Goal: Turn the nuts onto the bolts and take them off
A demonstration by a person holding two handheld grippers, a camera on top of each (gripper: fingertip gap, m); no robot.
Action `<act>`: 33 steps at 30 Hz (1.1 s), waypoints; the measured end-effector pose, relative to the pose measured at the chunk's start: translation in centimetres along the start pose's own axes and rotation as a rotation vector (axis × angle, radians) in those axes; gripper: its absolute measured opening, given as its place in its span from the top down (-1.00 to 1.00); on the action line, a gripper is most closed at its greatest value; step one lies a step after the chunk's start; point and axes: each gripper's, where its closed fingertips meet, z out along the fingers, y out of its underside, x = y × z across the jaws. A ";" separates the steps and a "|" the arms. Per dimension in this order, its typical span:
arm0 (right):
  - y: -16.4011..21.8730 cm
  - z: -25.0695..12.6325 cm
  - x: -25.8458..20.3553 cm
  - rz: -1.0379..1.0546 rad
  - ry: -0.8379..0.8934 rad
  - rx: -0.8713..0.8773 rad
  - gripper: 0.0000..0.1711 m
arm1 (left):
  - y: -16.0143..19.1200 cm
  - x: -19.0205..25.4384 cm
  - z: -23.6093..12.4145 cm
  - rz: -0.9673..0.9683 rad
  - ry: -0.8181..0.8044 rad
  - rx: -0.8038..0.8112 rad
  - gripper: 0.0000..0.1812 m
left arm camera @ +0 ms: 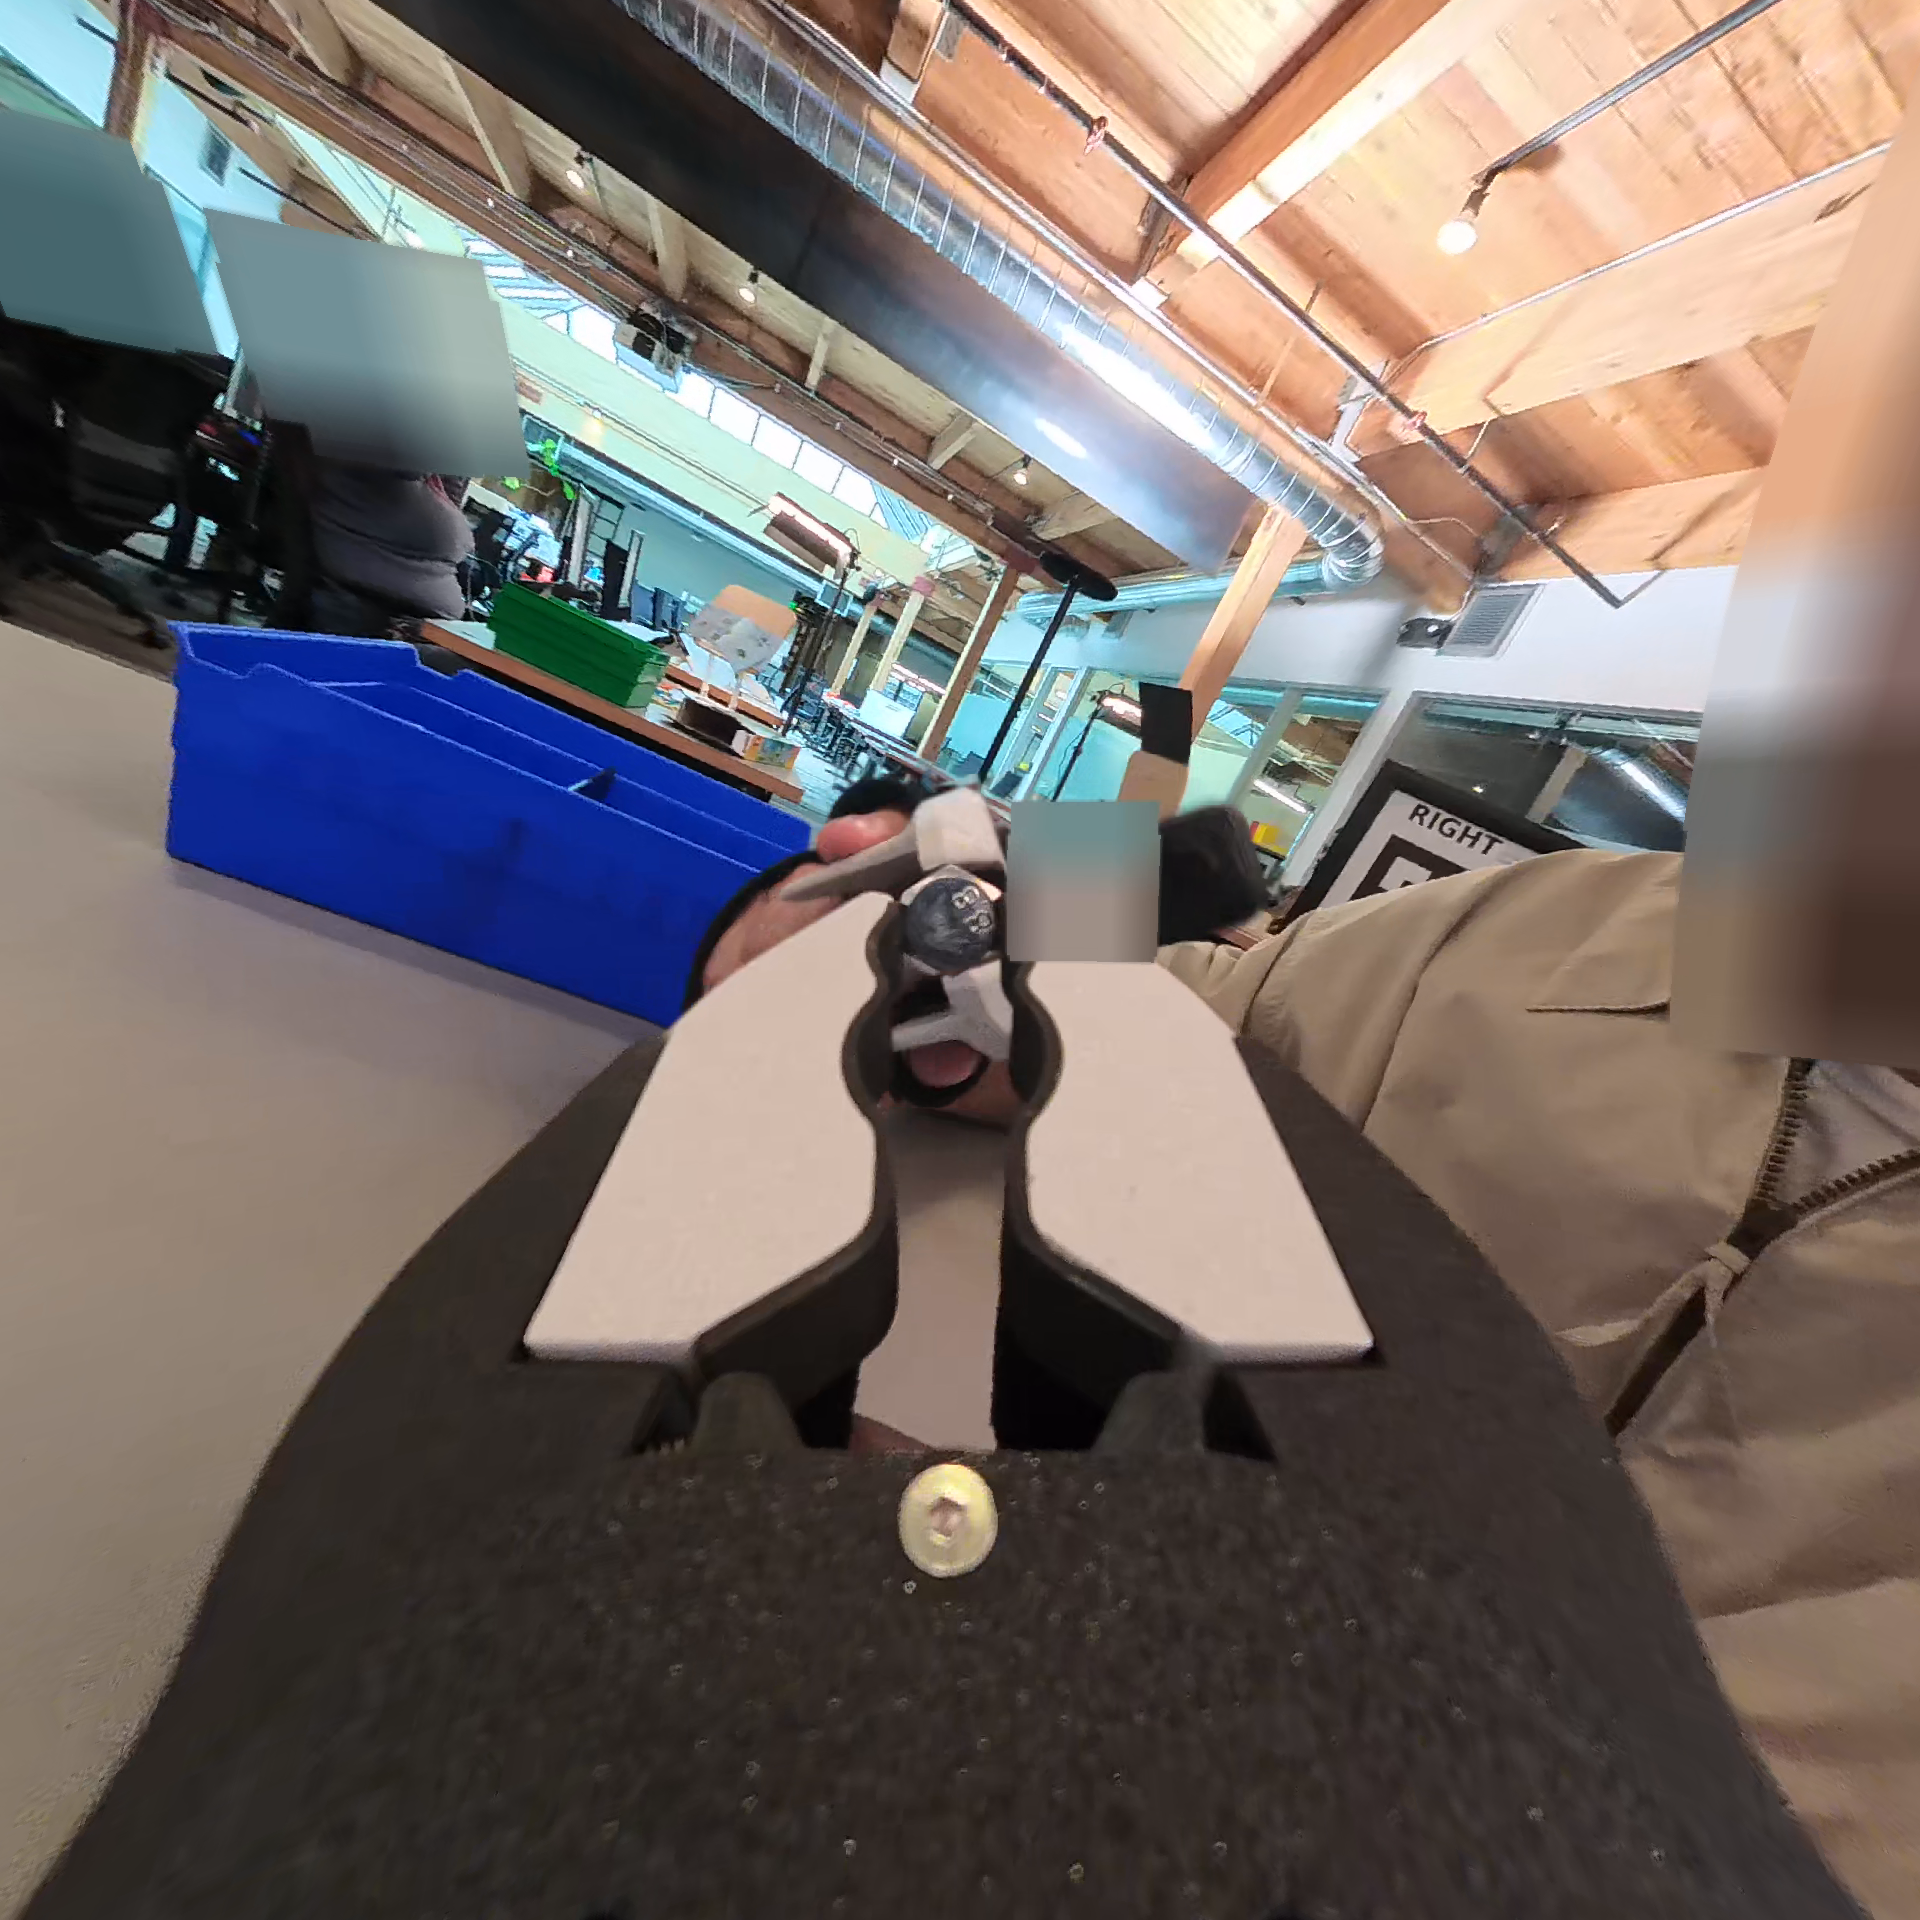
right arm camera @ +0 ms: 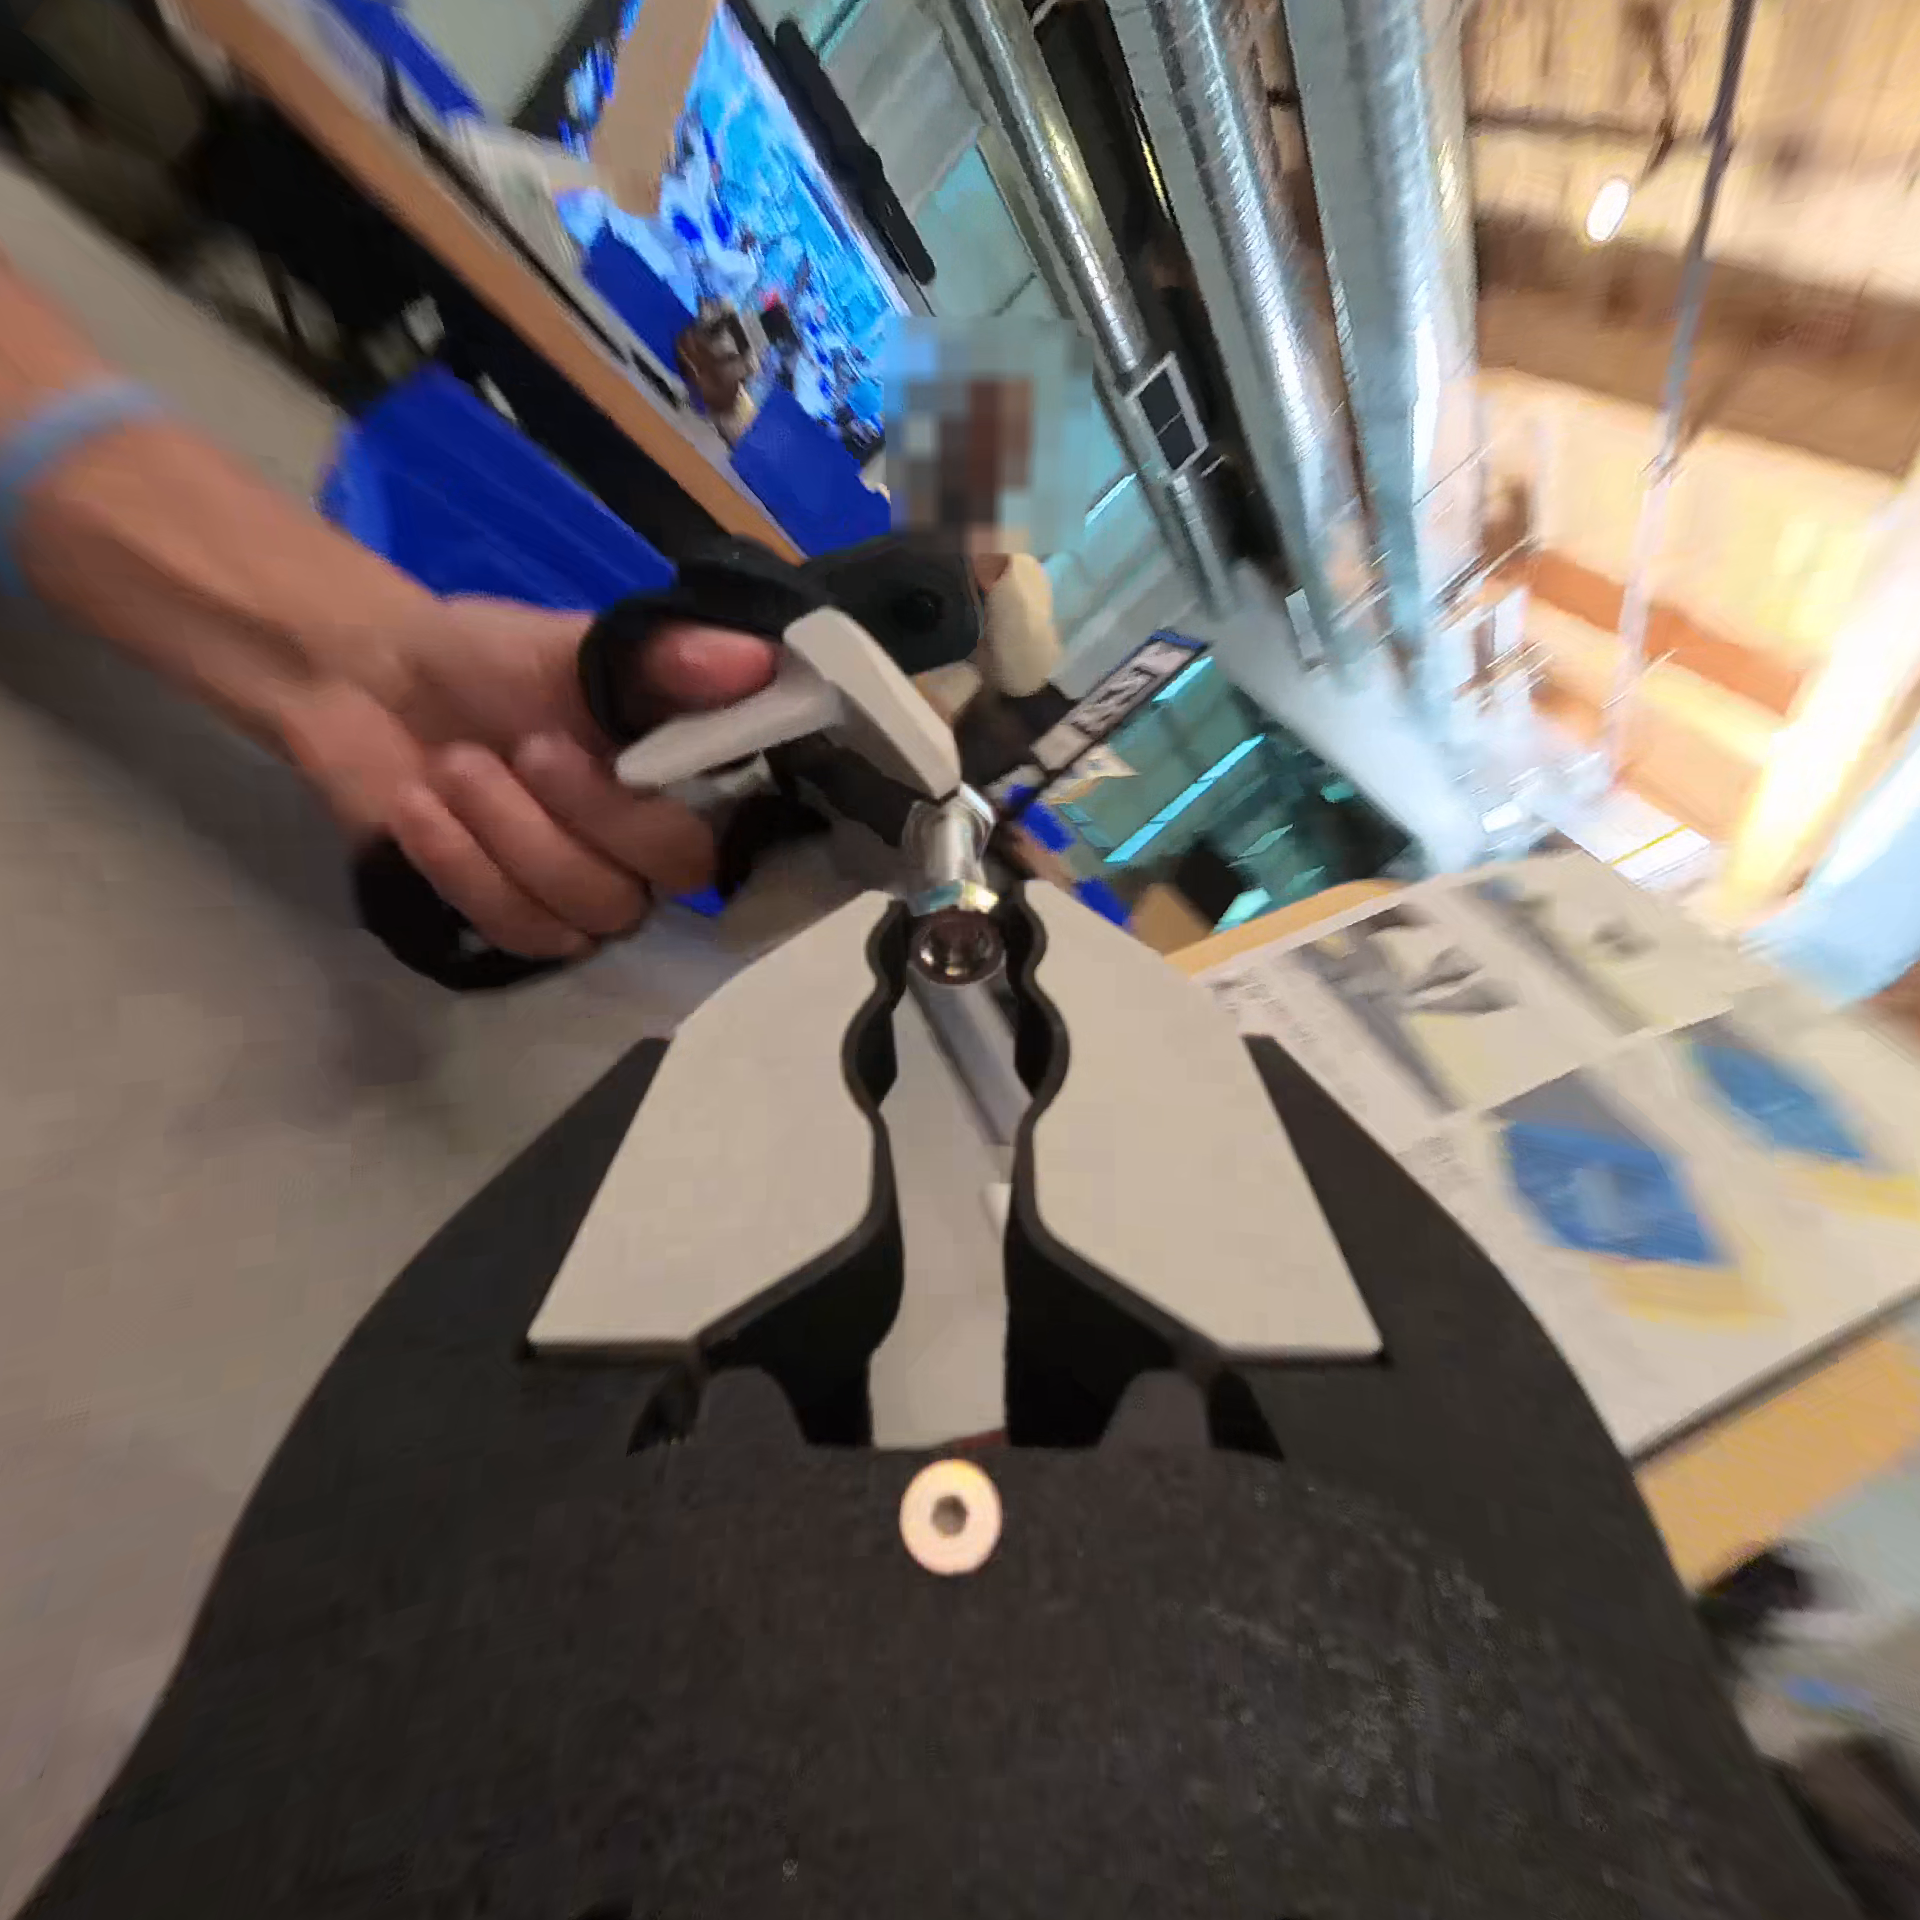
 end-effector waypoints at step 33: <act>3.8 1.8 0.4 2.133 -0.485 0.322 0.32 | -1.3 -0.5 -1.1 0.402 -0.223 -0.081 0.81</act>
